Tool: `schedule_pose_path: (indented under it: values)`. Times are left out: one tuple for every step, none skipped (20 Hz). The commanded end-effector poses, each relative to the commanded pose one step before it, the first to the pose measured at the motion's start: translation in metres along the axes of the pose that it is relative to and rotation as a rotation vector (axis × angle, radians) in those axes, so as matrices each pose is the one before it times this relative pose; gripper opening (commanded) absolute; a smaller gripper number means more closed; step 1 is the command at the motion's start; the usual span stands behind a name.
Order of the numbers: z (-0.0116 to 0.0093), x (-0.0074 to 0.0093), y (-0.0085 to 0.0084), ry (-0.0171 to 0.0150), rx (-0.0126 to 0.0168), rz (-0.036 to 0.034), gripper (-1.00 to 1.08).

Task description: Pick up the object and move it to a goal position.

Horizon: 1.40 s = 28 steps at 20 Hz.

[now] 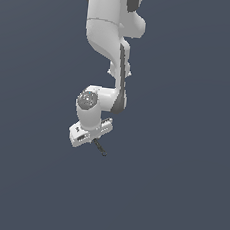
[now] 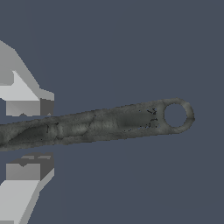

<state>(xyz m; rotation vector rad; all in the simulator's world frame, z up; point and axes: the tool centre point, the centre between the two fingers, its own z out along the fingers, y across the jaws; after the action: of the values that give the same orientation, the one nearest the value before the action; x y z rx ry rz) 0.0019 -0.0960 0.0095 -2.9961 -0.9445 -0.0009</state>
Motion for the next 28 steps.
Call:
schedule_pose_path:
  values:
    - [0.00196,-0.00102,0.00099,-0.00072,-0.00003,0.00184,-1.00]
    - [-0.00197,0.00126,-0.00122,0.00101,0.00001,-0.00238,-1.00]
    - [-0.00033,-0.00002,0.00010,0.00000,0.00000,0.00000,-1.00]
    - [-0.00100,-0.00007,0.00029,0.00000,0.00000,0.00000,-1.00]
    - [-0.00167,-0.00011,0.00049,0.00000,0.00000,0.00000,-1.00]
    - [-0.00234,-0.00016,0.00069,0.00000,0.00000,0.00000,-1.00]
    - [-0.00303,-0.00021,0.00089,0.00000,0.00000,0.00000,-1.00]
    - [-0.00372,-0.00025,0.00109,0.00000,0.00000,0.00000,-1.00]
    - [-0.00441,-0.00030,0.00129,0.00000,0.00000,0.00000,-1.00]
    - [-0.00508,-0.00034,0.00149,0.00000,0.00000,0.00000,-1.00]
    - [-0.00573,-0.00038,0.00168,0.00000,0.00000,0.00000,-1.00]
    - [-0.00636,-0.00041,0.00187,0.00000,0.00000,0.00000,-1.00]
    - [-0.00697,-0.00045,0.00205,0.00000,0.00000,0.00000,-1.00]
    - [-0.00756,-0.00048,0.00222,0.00000,0.00000,0.00000,-1.00]
    - [-0.00813,-0.00051,0.00239,0.00000,0.00000,0.00000,-1.00]
    - [-0.00869,-0.00054,0.00255,0.00000,0.00000,0.00000,-1.00]
    - [-0.00922,-0.00056,0.00271,0.00000,0.00000,0.00000,-1.00]
    - [-0.00973,-0.00058,0.00286,0.00000,0.00000,0.00000,-1.00]
    - [-0.01023,-0.00059,0.00301,0.00000,0.00000,0.00000,-1.00]
    - [-0.01068,-0.00061,0.00314,0.00000,0.00000,0.00000,-1.00]
    - [-0.01100,-0.00061,0.00324,0.00000,0.00000,0.00000,-1.00]
    - [-0.01104,-0.00059,0.00334,0.00027,0.00063,-0.00012,-1.00]
    - [-0.01135,-0.00060,0.00336,0.00000,0.00000,0.00000,-1.00]
    - [-0.01144,-0.00059,0.00340,0.00000,0.00000,0.00000,-1.00]
    - [-0.01146,-0.00058,0.00341,0.00000,0.00000,0.00000,-1.00]
    - [-0.01133,-0.00055,0.00339,0.00000,0.00000,0.00000,-1.00]
    - [-0.01119,-0.00053,0.00336,0.00000,0.00000,0.00000,-1.00]
    - [-0.01105,-0.00051,0.00334,0.00000,0.00000,0.00000,-1.00]
